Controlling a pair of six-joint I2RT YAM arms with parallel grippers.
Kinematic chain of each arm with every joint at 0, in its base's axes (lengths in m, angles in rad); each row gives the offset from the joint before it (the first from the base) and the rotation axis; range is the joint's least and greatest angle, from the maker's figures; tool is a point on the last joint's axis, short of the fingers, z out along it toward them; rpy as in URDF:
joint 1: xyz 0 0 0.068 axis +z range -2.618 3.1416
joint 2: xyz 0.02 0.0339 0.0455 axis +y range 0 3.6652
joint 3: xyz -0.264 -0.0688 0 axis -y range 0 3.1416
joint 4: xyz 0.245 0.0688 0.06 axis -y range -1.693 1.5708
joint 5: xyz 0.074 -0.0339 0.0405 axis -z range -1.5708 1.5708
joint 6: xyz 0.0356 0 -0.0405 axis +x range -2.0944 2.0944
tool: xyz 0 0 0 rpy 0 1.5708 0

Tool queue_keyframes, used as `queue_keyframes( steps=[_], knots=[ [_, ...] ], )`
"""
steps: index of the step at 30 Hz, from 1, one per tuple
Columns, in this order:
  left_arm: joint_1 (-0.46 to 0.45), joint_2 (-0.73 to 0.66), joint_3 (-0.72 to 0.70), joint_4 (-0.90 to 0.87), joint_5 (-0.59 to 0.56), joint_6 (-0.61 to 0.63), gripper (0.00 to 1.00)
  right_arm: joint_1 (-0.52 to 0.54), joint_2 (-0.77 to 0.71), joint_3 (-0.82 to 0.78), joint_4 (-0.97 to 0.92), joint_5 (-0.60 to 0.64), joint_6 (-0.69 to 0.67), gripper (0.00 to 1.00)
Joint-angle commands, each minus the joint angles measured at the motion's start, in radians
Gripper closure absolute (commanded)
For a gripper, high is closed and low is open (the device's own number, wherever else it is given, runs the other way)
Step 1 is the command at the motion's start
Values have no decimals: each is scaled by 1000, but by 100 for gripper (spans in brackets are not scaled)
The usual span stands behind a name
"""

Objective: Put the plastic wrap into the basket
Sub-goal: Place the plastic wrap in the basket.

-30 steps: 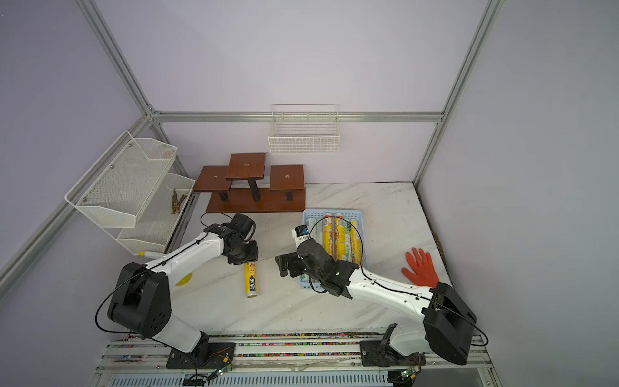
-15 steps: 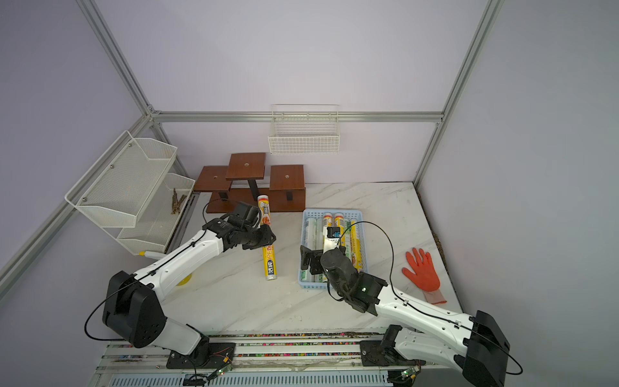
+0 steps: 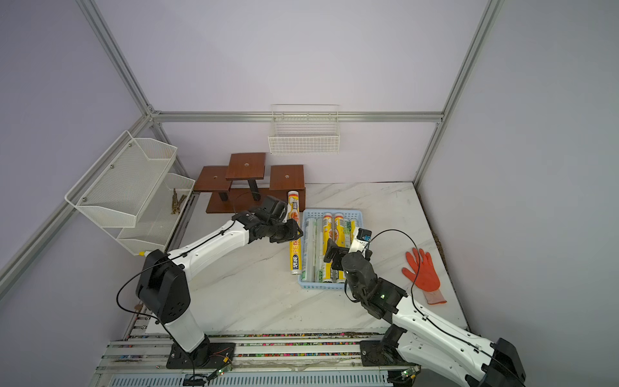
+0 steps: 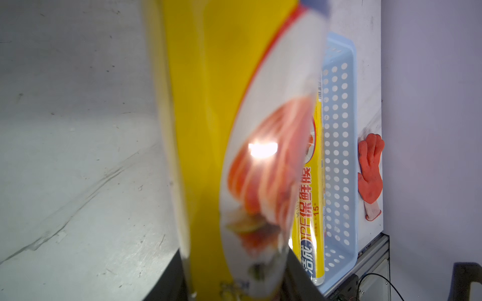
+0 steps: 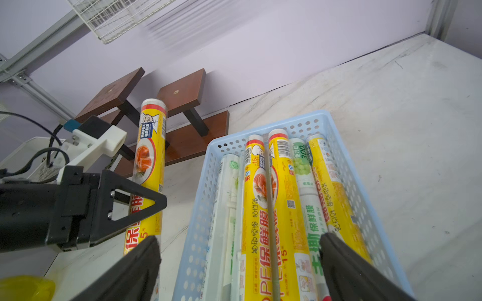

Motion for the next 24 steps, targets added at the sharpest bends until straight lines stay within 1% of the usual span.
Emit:
queue_keyframes(
  steps=[1, 3, 6, 10, 14, 17, 24],
  knots=[
    [-24, 29, 71, 45, 52, -28, 73, -57, -33, -22, -48, -63, 40, 1],
    [-34, 61, 94, 41, 73, -37, 73, -80, -44, -32, -55, -85, 48, 1],
    [-55, 110, 129, 20, 74, -45, 72, -93, -52, -37, -65, -103, 53, 1],
    [-71, 167, 177, -20, 50, -51, 72, -100, -41, -39, -68, -130, 57, 1],
    [-72, 208, 219, -57, 21, -46, 70, -102, -20, -32, -76, -155, 59, 1],
    [-74, 253, 262, -97, 27, -39, 69, -104, -8, -31, -77, -163, 59, 1],
    [-78, 297, 274, -108, 36, -41, 68, -105, -7, -31, -81, -168, 56, 1]
  ],
)
